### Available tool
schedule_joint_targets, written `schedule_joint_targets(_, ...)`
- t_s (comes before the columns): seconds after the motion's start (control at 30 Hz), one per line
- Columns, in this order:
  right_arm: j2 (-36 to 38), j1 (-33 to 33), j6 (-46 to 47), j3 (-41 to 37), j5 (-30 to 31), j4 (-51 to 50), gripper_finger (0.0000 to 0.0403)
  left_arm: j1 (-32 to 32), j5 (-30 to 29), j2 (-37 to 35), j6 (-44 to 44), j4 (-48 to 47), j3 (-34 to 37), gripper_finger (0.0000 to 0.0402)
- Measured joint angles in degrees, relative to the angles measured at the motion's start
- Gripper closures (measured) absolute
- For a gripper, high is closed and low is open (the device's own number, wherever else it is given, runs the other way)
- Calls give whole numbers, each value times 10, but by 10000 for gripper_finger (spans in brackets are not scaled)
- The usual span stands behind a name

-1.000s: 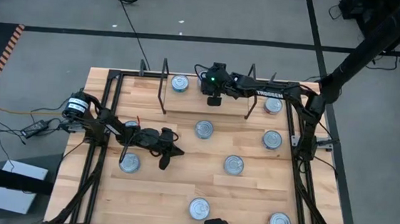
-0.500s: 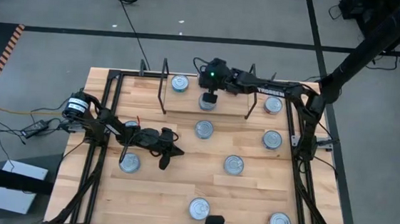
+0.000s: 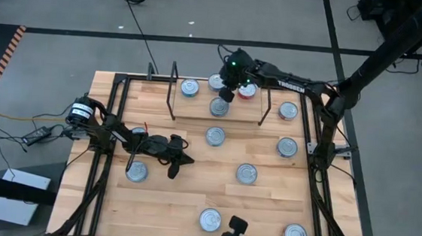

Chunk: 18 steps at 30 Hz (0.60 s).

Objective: Stack canned seafood by type on shelf
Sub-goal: Put the center blue tuna can on the shelf aligned with the other tuna can

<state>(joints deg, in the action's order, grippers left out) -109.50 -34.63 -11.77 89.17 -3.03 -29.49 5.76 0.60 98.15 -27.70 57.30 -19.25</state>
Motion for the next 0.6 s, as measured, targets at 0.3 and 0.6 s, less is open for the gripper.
schedule_joint_targets(0.3, -81, -3, 28, 103, -18, -78, 401, 0, -1, 0, -15, -4, 0, 401)
schedule_joint_targets(0.6, -194, -21, 26, 249, -6, -227, 402, 0, -11, 0, -17, -4, 0, 401)
